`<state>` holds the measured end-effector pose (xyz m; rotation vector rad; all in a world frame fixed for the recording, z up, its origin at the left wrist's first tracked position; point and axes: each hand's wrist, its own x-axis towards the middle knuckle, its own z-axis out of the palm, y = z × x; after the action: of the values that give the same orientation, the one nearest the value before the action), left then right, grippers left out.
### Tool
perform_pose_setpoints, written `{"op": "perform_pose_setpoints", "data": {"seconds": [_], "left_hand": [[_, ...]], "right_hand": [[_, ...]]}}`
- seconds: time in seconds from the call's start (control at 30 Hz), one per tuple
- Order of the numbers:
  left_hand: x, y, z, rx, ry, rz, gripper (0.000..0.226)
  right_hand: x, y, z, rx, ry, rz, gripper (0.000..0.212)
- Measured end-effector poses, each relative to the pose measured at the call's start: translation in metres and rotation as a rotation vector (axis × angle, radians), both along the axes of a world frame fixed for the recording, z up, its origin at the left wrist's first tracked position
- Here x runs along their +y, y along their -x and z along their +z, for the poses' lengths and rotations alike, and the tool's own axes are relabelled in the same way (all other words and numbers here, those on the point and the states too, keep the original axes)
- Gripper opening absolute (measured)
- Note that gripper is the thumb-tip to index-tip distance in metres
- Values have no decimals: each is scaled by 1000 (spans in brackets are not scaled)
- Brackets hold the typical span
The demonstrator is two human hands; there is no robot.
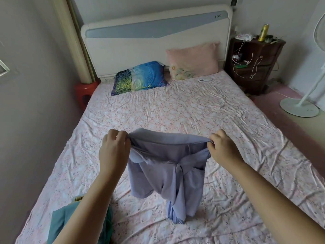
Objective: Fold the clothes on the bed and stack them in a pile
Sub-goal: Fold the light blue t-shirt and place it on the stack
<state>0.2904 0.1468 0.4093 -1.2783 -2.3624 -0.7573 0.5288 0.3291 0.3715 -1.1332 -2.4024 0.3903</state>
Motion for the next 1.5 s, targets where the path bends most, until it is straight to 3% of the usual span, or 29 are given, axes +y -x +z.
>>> {"op": "perform_pose_setpoints", "data": {"seconds": [0.07,0.13,0.2,0.27,0.3,0.37,0.5,0.6,0.73,0.8,0.87,0.97,1.07,1.13,1.2,1.23,1.3,1.37,1.5], "left_hand": [[-6,-3,12,106,-190,49,7],[-9,-6,23,72,-315,138,6],[-9,-4,21,-10,-84,235,7],[-9,2,11,-167,138,292,5],[-10,1,9,-251,163,316,4],[-9,-4,8,-384,78,316,7],[-7,-41,19,-644,-171,237,17],[-20,-51,32,-580,-190,218,18],[-57,-50,49,-232,101,224,9],[-75,-52,57,-188,164,264,9],[-87,-52,67,-424,72,297,13],[-104,-69,95,-918,-253,157,17],[-124,-92,116,-1042,-444,3,26],[-138,-102,126,-1018,-468,-60,37],[-151,-109,135,-934,-463,-108,43],[-159,-111,137,-805,-453,-119,41],[-176,-116,138,-380,-361,-46,26],[-193,-119,130,-111,-259,50,11],[-210,-121,113,-368,-219,-45,19]], "right_hand": [[-3,8,27,170,-76,-9,9],[-5,15,52,368,-180,-53,18],[2,24,56,214,-77,-46,33],[8,31,48,-61,234,11,30],[10,33,47,-93,354,32,27],[11,34,51,-60,460,54,23],[-11,31,57,-114,384,65,18],[-31,18,55,-171,233,40,29],[-52,-10,87,-187,43,-107,23],[-70,-20,112,-171,-33,-156,24],[-90,-25,134,-111,-38,-148,25],[-110,-34,160,230,329,-97,33],[-134,-62,172,433,590,-40,30],[-153,-81,175,431,543,-47,15],[-169,-95,182,322,298,-97,10],[-175,-101,186,287,134,-131,14],[-185,-115,194,285,-132,-206,21],[-192,-129,194,271,-222,-234,24],[-201,-143,174,201,-120,-106,39]]}}
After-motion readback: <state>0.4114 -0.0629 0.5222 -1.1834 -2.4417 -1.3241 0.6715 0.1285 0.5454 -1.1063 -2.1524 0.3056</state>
